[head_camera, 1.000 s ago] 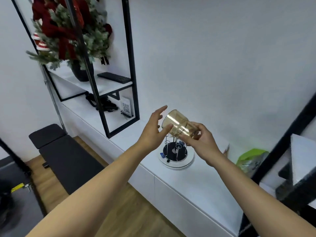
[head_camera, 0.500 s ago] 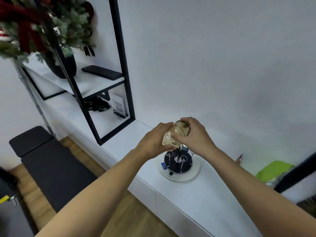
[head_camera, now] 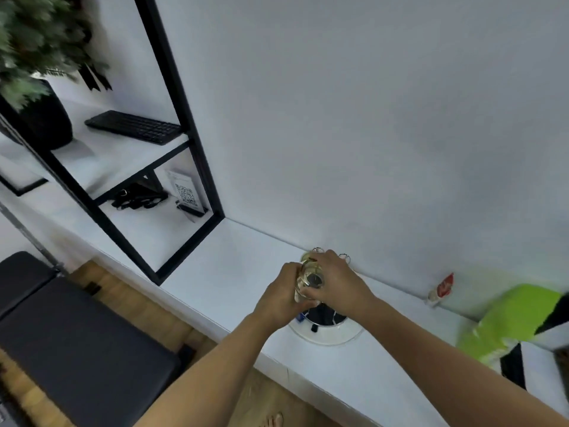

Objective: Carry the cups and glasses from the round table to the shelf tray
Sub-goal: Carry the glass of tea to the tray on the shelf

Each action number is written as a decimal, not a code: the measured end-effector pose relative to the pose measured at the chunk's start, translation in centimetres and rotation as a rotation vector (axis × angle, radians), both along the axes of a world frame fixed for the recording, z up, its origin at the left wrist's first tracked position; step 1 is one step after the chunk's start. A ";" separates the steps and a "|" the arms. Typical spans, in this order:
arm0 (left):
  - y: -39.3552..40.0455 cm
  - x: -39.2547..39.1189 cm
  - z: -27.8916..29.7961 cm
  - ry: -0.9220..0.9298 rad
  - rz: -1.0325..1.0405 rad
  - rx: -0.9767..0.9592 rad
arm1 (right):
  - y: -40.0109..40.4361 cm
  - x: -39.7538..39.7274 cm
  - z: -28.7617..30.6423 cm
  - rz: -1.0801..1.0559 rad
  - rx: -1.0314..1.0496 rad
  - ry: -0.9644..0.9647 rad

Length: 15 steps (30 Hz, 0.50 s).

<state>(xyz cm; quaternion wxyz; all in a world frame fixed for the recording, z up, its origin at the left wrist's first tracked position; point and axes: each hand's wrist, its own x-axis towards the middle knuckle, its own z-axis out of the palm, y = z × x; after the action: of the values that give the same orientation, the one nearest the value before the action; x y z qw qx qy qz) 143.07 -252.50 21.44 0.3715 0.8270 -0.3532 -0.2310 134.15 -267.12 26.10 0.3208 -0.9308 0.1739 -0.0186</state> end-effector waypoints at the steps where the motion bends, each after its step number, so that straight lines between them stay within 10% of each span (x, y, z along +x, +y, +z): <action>1: -0.2 0.6 -0.8 0.007 -0.020 0.010 | 0.2 0.4 -0.7 -0.021 -0.005 0.012; 15: -1.8 4.7 -10.2 0.157 -0.201 0.062 | 1.2 4.0 -8.3 -0.163 -0.042 0.331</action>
<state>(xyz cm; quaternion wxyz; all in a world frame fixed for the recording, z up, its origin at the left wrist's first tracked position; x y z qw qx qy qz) 147.75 -254.27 11.27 0.3473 0.7777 -0.3970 -0.3420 138.11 -265.95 17.83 0.2660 -0.9105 0.2986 0.1051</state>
